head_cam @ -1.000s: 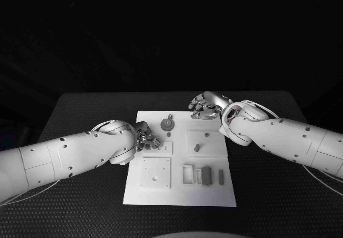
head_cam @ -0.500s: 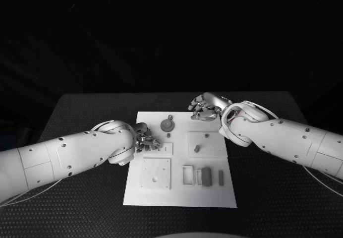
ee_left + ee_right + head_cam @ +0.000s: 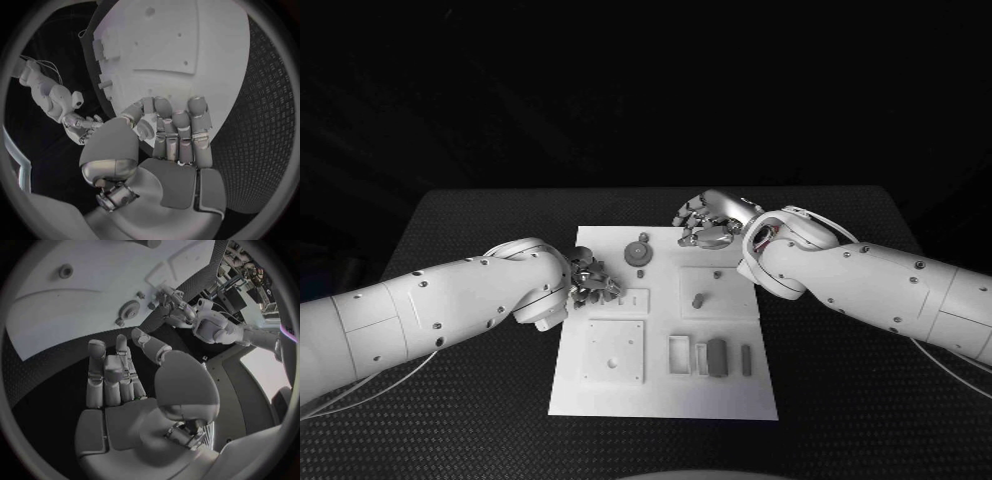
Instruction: Assemble the parts on the task board
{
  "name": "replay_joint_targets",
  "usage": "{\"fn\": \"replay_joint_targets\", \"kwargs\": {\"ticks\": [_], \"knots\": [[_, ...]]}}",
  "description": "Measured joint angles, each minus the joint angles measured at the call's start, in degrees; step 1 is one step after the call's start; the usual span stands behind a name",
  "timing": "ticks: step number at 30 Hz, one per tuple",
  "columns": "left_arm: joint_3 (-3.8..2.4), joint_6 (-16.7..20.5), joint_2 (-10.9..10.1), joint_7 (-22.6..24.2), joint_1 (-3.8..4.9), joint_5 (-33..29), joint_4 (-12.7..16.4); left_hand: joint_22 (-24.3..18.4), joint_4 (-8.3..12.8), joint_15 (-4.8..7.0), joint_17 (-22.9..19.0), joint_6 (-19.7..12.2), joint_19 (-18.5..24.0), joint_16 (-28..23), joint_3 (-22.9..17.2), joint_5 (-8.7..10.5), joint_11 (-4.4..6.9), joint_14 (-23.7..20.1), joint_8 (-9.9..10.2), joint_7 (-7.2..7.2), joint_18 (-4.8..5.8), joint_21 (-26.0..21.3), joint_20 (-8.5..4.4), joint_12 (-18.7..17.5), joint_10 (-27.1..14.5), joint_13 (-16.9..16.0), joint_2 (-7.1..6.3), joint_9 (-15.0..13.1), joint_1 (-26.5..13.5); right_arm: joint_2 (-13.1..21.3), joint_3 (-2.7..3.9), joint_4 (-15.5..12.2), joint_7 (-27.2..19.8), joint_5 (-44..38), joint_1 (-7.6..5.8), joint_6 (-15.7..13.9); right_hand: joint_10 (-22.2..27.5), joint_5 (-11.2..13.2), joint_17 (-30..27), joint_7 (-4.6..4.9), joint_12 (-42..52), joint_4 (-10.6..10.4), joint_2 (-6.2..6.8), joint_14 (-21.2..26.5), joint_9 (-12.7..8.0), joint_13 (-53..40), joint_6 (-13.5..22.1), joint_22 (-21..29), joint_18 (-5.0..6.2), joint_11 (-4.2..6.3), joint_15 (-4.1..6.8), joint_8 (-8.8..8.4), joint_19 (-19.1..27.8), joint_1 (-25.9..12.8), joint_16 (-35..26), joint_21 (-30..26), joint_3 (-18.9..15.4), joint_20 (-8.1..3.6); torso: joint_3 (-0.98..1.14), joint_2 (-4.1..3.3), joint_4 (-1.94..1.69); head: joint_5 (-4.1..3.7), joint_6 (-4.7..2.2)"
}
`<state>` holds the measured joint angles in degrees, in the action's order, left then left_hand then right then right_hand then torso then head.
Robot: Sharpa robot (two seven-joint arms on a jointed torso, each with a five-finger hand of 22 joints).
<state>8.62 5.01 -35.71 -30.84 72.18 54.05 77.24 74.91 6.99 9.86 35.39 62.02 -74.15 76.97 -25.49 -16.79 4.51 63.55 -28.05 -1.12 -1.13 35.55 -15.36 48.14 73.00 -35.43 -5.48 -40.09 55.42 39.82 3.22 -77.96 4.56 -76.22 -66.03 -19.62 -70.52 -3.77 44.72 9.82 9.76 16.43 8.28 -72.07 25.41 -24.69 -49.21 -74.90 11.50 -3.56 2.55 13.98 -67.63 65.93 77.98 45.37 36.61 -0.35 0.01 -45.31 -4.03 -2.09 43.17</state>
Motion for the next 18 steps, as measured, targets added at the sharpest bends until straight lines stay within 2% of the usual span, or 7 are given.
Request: {"fn": "replay_joint_targets", "kwargs": {"ticks": [8, 18], "knots": [[-0.18, -2.6, 0.1, -1.3, 0.29, 1.1, 0.1, 0.0, 0.0, 0.00, 0.0, 0.0, 0.0, 0.0, 0.0, 0.01, 0.00, 0.0, 0.0, 0.00, 0.00, 0.0, 0.00, 0.0, 0.0, 0.0, 0.23, 0.0, -0.2, -0.1, -0.01, 0.2, -0.2, 0.0, 0.11, 0.3, 0.1, 0.0, 0.0, 0.00, 0.0, 0.0, 0.02, 0.0, 0.0, 0.0, 0.0, 0.0, 0.00, 0.09, -0.01, 0.00, 0.1, 0.0, 0.0, 0.0, 0.0, 0.07, 0.00, 0.00, 0.00, -0.01, -0.01], [-0.22, -4.1, 0.4, -2.5, 0.67, 3.2, -0.1, 0.0, 0.2, -0.04, -0.1, 0.2, 0.0, 0.1, 0.2, 0.44, 0.00, 0.1, -0.1, -0.21, 0.00, 0.0, 0.00, 0.2, 0.0, 0.1, 0.46, 0.1, -0.4, -0.2, -0.04, 0.2, -0.3, 0.0, 0.37, 0.7, 0.3, 0.0, 0.0, 0.09, 0.0, 0.0, 0.02, 0.1, 0.0, 0.0, 0.1, 0.0, 0.00, -0.11, -0.17, 0.00, 0.1, 0.0, 0.0, 0.0, 0.0, 0.09, 0.02, -0.02, 0.01, 0.02, -0.01]]}}
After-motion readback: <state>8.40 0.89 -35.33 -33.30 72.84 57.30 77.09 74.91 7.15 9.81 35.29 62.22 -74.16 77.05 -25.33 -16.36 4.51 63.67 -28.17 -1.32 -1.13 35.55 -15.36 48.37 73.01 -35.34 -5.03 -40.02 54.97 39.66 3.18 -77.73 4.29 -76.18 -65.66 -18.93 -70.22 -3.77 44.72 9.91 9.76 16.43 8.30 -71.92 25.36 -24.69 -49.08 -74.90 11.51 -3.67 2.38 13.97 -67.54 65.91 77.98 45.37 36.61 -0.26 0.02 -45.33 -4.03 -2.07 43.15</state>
